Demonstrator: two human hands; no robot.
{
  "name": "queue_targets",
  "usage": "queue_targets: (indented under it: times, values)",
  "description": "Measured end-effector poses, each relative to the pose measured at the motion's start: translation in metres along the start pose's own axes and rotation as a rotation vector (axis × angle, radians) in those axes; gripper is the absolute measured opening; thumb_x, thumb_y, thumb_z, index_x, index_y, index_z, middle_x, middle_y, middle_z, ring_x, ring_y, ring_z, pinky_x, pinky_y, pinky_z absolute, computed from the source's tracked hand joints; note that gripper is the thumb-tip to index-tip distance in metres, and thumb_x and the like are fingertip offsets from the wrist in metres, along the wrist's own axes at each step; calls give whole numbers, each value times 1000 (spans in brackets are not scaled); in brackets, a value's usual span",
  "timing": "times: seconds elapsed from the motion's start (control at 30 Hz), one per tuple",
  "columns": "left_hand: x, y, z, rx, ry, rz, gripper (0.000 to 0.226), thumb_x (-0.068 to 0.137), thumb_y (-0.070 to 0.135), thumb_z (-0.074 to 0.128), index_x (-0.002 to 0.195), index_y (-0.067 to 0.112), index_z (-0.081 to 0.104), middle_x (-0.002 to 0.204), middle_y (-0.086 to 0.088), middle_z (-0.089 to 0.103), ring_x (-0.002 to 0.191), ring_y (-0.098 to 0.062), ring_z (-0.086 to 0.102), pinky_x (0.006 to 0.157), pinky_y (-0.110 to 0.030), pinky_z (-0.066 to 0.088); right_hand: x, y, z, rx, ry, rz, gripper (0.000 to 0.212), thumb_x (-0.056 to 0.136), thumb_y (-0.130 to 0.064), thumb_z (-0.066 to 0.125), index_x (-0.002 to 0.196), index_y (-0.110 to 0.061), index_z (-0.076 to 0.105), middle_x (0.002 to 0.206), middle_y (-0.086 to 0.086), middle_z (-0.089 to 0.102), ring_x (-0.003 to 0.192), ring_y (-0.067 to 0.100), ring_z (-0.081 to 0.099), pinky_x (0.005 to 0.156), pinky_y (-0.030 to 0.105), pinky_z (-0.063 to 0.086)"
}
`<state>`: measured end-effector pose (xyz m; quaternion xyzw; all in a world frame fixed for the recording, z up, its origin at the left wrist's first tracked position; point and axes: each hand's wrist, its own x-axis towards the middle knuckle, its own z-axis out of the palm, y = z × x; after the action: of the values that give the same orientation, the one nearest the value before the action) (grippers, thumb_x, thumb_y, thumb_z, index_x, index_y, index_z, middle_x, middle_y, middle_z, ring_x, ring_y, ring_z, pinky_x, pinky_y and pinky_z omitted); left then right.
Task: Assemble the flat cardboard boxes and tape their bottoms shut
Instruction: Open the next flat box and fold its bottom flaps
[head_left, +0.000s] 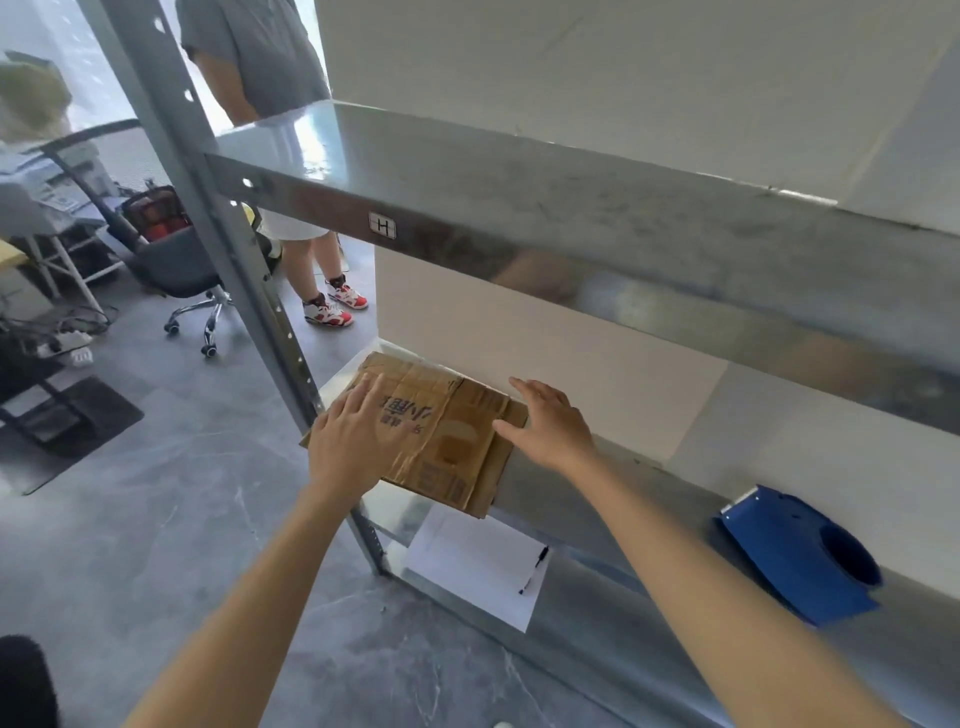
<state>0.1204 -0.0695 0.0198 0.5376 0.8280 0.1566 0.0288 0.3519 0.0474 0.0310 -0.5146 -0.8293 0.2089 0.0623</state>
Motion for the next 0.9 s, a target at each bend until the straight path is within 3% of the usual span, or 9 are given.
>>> queue_targets:
  times: [0.37,0.67,0.9]
  values:
    - [95,-69,39,-15,-204,65,81,89,66,49,156,30,20,160,2,31,143,-27,32,114,-49,32,19,-25,72,68,-69,271,81,91,-63,52,157,-28,18,160,1,26,145,26,27,113,44,33]
    - [115,-101,66,-166,-362,43,89,85,67,57,154,27,17,155,-8,33,139,-33,34,106,-54,42,20,-54,112,139,11,470,88,88,-72,49,157,-31,12,164,4,15,147,26,25,113,46,36]
    - [117,-100,62,-307,-307,31,86,80,64,65,148,26,28,145,-9,37,132,-31,39,100,-52,46,28,-67,107,280,128,456,87,85,-68,58,154,-29,22,159,1,29,142,23,33,109,41,39]
